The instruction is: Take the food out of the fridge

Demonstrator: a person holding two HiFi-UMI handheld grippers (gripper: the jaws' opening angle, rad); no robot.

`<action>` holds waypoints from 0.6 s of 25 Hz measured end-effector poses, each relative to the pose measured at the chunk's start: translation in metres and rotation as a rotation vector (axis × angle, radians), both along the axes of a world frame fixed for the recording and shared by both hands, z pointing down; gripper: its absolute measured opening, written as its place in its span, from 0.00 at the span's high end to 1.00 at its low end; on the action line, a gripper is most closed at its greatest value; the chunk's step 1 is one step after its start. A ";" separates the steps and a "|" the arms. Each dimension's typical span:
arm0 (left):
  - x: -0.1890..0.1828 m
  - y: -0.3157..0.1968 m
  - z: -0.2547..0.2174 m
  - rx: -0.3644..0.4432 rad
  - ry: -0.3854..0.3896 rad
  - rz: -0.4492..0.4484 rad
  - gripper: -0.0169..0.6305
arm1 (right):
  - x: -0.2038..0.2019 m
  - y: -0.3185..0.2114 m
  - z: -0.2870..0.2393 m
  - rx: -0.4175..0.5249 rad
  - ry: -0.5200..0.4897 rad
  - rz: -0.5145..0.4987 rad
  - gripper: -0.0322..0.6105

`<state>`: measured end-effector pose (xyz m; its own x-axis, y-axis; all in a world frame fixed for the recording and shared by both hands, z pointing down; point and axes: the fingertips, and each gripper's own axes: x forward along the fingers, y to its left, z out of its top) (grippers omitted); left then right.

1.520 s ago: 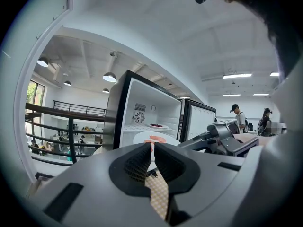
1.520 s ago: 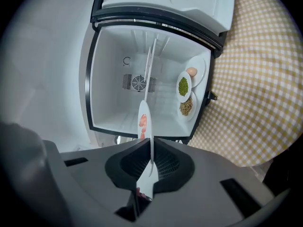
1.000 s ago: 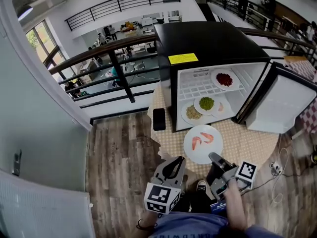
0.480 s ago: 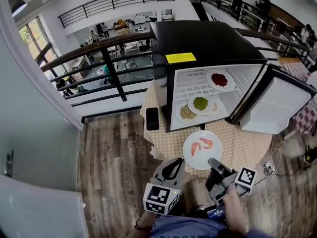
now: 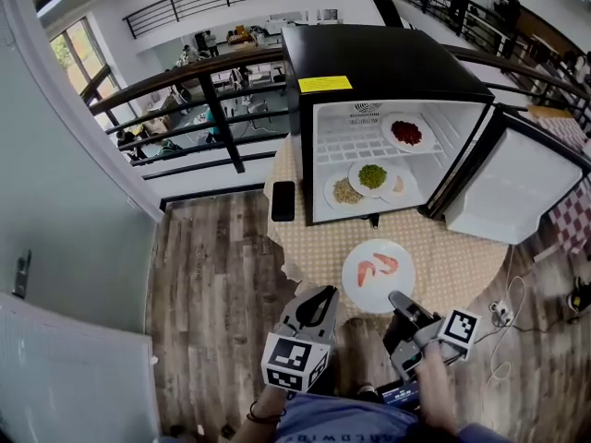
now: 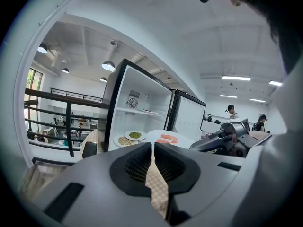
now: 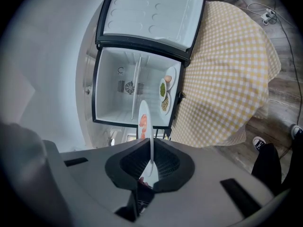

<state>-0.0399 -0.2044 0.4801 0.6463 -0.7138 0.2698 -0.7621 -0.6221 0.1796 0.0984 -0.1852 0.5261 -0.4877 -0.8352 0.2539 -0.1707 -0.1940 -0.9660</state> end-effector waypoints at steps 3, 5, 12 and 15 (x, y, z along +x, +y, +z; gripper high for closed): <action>0.012 0.022 0.000 0.001 -0.010 -0.017 0.94 | 0.012 0.020 -0.001 0.008 -0.002 -0.014 0.91; 0.021 0.038 -0.001 0.001 -0.006 -0.033 0.94 | 0.019 0.035 -0.003 0.019 -0.009 -0.029 0.91; 0.059 0.104 -0.003 0.001 -0.016 -0.074 0.94 | 0.052 0.099 -0.005 0.031 -0.032 -0.070 0.91; 0.075 0.135 0.003 -0.010 -0.023 -0.084 0.94 | 0.067 0.126 -0.004 0.035 -0.033 -0.088 0.91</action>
